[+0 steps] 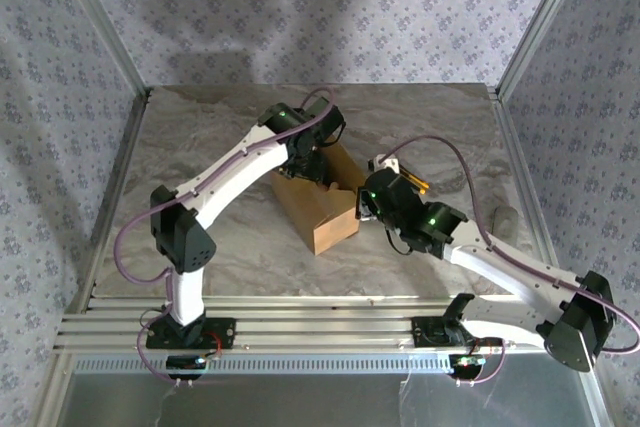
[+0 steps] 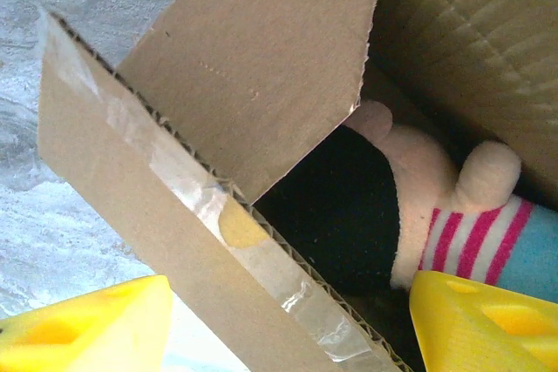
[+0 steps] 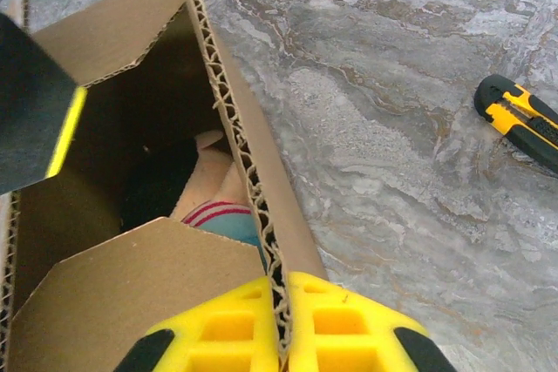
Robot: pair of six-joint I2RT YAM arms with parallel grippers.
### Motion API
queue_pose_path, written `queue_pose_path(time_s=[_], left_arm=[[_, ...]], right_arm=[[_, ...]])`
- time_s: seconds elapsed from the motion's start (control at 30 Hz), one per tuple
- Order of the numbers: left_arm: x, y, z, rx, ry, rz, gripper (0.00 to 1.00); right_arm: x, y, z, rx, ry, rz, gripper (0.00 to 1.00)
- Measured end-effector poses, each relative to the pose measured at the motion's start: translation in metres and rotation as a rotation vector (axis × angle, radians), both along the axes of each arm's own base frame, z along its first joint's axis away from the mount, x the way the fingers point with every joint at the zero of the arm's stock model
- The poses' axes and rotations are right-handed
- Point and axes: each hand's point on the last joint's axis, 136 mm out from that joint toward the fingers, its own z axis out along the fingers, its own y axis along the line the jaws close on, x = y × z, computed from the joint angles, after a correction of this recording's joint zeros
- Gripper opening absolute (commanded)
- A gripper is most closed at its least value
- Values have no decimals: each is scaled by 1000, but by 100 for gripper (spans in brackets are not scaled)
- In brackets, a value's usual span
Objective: Unpack the express box
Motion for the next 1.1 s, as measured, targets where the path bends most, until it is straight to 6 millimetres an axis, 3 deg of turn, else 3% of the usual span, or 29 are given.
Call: queue_pose_path(time_s=[0.3, 0.87, 1.1], left_arm=[[-22, 14, 20, -64, -16, -13, 72], [-64, 29, 22, -223, -20, -60, 71], [-71, 29, 18, -269, -44, -77, 71]], right_arm=[[10, -2, -2, -7, 14, -38, 2], [36, 0, -1, 0, 40, -112, 0], [46, 2, 0, -11, 43, -133, 0]])
